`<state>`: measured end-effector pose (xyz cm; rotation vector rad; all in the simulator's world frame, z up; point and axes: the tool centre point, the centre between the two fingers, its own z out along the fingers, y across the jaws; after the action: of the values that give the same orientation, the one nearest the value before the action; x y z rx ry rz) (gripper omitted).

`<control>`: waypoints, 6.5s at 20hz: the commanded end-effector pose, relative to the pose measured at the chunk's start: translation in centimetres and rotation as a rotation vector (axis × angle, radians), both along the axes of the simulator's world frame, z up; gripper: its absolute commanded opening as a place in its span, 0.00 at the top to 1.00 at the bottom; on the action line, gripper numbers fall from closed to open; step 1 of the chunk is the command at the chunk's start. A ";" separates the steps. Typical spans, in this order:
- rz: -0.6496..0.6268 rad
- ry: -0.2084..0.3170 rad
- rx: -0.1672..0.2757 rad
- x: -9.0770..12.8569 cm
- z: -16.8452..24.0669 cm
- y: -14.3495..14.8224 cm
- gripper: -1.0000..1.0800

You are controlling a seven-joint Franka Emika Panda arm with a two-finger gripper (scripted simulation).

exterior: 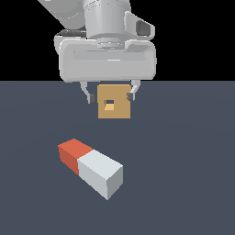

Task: Insert the peg into the horizontal hole in a box.

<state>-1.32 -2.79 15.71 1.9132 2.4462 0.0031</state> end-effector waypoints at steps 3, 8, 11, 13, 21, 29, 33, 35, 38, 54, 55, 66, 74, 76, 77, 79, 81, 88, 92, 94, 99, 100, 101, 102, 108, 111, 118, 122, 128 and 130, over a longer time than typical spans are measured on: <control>0.094 0.005 0.002 -0.6 -1.2 -1.2 0.04; 0.199 0.010 0.004 -1.2 -2.6 -2.5 0.04; 0.262 0.014 0.005 -1.4 -3.4 -3.3 0.04; 0.304 0.016 0.006 -1.6 -4.0 -3.9 0.04; 0.473 0.025 0.009 -1.9 -6.2 -6.3 0.04; 0.596 0.032 0.011 -1.8 -7.8 -8.0 0.04; 0.632 0.034 0.011 -1.7 -8.3 -8.5 0.04; 0.643 0.035 0.011 -1.7 -8.4 -8.6 0.04; 0.650 0.035 0.011 -1.6 -8.6 -8.8 0.04; 0.647 0.035 0.010 -1.7 -11.7 -8.7 0.04; 0.647 0.035 0.010 -1.7 -12.1 -8.6 0.04; 0.646 0.035 0.010 -1.6 -13.5 -8.7 1.00; 0.646 0.036 0.011 -1.6 -13.5 -8.6 1.00; 0.642 0.036 0.011 -1.7 -13.4 -8.5 1.00; 0.638 0.036 0.011 -1.7 -13.4 -8.4 1.00; 0.628 0.035 0.011 -1.9 -13.4 -8.1 1.00; 0.614 0.035 0.011 -2.1 -13.3 -7.7 1.00; 0.533 0.035 0.013 -3.1 -12.8 -5.5 1.00; 0.467 0.034 0.014 -3.8 -12.4 -3.6 1.00; 0.429 0.034 0.014 -4.2 -12.2 -2.5 1.00; 0.337 0.033 0.016 -4.8 -11.7 0.2 1.00; 0.319 0.033 0.016 -4.9 -11.6 0.8 1.00; 0.301 0.032 0.017 -5.0 -11.5 1.3 1.00; 0.283 0.032 0.017 -5.1 -11.4 1.9 1.00; 0.177 0.031 0.019 -5.3 -10.8 5.2 1.00; 0.124 0.031 0.020 -5.2 -10.5 6.9 1.00; 0.001 0.029 0.021 -4.8 -9.7 10.7 1.00; -0.068 0.029 0.022 -4.2 -9.3 12.8 1.00; -0.148 0.028 0.023 -3.4 -8.9 15.2 1.00; -0.168 0.028 0.023 -3.1 -8.8 15.8 1.00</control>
<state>-4.75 12.53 6.70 2.1165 2.3242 -0.0034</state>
